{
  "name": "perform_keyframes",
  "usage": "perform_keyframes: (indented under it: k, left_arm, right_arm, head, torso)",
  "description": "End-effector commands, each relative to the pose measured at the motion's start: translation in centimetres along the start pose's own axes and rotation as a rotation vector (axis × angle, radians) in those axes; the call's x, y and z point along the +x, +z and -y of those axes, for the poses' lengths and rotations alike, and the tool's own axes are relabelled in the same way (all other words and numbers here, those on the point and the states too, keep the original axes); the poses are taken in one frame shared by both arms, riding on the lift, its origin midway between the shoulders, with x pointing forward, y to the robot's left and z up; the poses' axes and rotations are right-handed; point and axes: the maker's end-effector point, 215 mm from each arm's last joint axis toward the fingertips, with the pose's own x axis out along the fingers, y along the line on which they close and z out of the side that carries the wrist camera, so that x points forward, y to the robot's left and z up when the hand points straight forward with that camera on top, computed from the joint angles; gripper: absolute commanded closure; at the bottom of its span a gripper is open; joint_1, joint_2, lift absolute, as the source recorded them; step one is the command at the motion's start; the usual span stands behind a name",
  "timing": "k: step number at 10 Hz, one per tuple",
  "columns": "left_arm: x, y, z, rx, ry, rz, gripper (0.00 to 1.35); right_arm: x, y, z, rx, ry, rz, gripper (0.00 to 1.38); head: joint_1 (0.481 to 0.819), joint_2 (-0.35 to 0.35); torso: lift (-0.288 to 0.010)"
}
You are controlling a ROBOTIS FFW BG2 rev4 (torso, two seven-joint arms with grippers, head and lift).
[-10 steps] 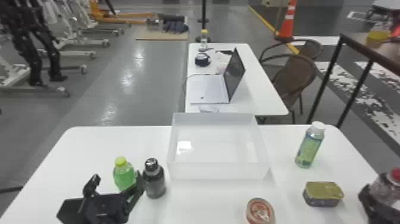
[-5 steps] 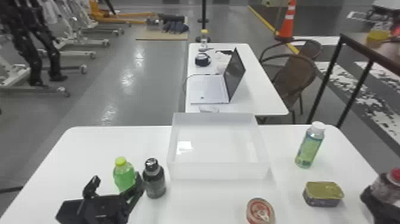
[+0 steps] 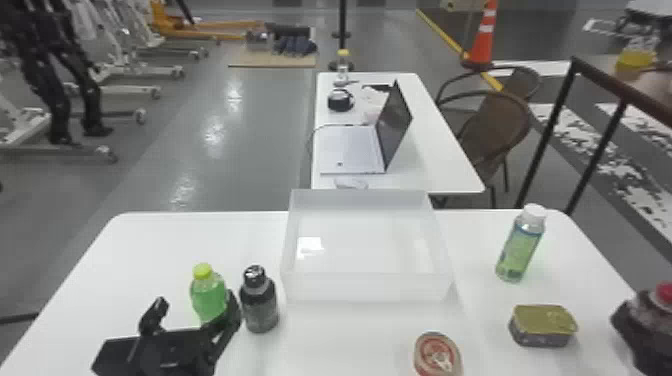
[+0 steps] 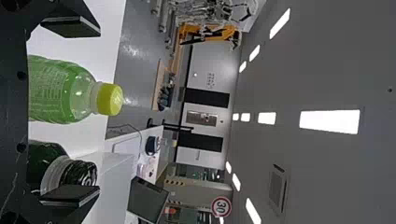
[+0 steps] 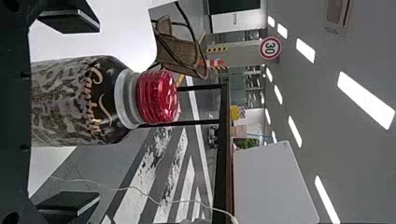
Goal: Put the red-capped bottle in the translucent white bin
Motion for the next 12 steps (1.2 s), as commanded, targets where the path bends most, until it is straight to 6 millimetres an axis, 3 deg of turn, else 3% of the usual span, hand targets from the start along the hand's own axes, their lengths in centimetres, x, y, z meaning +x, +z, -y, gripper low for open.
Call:
perform_keyframes:
  k: [1,6,8,9,10,11,12]
  left_arm:
    - [0.0,0.0,0.0,-0.004,-0.003,0.004,0.12]
    - [0.1,-0.5,0.2,-0.041,-0.011,-0.001,0.12]
    - [0.1,-0.7,0.0,-0.043,-0.009,-0.001,0.12]
    - [0.2,-0.6,0.2,-0.046,-0.015,0.002,0.12]
    - [0.2,-0.7,0.2,-0.048,-0.017,0.001,0.12]
    - [0.2,-0.8,0.1,-0.049,-0.014,0.000,0.12]
    - [0.2,-0.7,0.0,-0.050,-0.014,0.003,0.12]
  right_arm:
    - [0.9,0.3,-0.4,0.004,0.015,0.003,0.10]
    - [1.6,-0.5,0.5,-0.014,0.018,-0.028,0.11]
    - [2.4,0.7,0.3,-0.047,0.032,-0.013,0.12]
    - [3.2,1.5,-0.1,-0.063,0.056,-0.004,0.29]
    - [3.6,1.9,-0.5,-0.062,0.075,-0.001,0.80]
    - [3.8,2.1,-0.8,-0.061,0.078,0.002,1.04]
    - [3.9,2.8,-1.2,-0.062,0.083,0.016,1.04]
  head:
    - [0.549,0.000]
    - [0.549,0.000]
    - [0.549,0.000]
    - [0.549,0.000]
    - [0.549,0.000]
    - [0.549,0.000]
    - [0.549,0.000]
  torso:
    - [-0.100]
    - [-0.100]
    - [-0.100]
    - [-0.100]
    - [-0.100]
    - [-0.100]
    - [-0.100]
